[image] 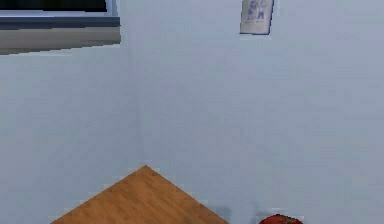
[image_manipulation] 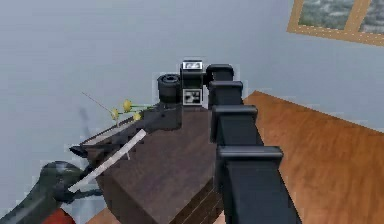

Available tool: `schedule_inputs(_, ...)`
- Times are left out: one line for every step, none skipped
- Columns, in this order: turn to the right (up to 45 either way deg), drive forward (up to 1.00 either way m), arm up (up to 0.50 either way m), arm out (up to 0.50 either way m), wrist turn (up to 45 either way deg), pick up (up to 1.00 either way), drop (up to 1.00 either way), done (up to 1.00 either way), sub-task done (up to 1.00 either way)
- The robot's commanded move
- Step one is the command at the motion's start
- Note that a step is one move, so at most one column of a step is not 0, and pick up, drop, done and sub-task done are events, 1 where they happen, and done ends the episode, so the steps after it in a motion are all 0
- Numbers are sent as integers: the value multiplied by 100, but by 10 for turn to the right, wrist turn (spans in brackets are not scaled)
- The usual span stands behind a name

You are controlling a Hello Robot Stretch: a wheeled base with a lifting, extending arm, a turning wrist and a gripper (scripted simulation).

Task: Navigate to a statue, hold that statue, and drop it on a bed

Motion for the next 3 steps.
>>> schedule_inputs(0,0,0,0,-270,0,0,0,0)
schedule_inputs(0,0,0,-20,0,0,0,0,0)
schedule_inputs(-450,0,0,0,0,0,0,0,0)
